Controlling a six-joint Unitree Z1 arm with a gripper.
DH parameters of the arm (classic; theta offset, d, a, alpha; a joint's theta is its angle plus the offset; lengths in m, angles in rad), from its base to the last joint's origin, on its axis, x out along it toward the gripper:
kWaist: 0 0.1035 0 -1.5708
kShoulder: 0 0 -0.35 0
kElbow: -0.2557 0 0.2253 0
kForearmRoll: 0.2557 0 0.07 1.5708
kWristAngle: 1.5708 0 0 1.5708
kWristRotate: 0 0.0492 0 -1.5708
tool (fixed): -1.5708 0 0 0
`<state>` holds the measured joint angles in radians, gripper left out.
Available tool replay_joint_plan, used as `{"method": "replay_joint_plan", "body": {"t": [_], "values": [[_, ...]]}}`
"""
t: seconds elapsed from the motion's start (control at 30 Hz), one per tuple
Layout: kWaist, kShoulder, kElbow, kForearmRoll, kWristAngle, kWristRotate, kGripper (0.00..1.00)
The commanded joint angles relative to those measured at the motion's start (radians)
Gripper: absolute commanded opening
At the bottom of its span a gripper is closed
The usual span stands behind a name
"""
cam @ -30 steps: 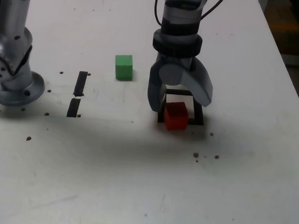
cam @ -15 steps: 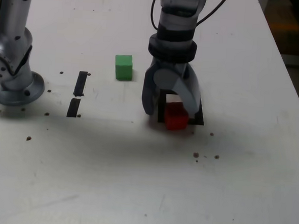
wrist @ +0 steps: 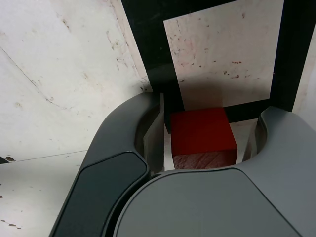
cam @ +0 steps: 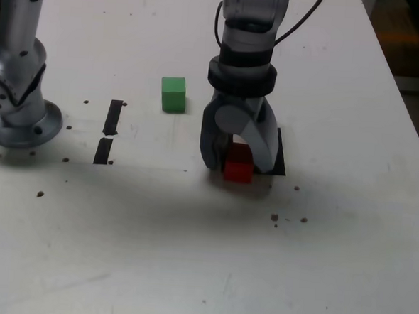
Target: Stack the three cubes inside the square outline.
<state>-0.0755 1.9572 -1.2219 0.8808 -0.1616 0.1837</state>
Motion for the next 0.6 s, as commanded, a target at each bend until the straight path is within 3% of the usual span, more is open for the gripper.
{"method": "replay_joint_plan", "body": {"t": [0.0, 0.13, 0.23, 0.37, 0.57], "values": [[-0.002, -0.009, 0.002, 0.002, 0.006, 0.000, 0.49], [-0.002, -0.018, -0.002, 0.014, 0.024, 0.002, 0.28], [-0.001, -0.025, -0.006, 0.029, 0.031, 0.006, 0.18], [-0.001, -0.034, -0.014, 0.056, 0.041, 0.011, 0.15], [0.004, -0.051, -0.043, 0.108, 0.088, 0.011, 0.14]]}}
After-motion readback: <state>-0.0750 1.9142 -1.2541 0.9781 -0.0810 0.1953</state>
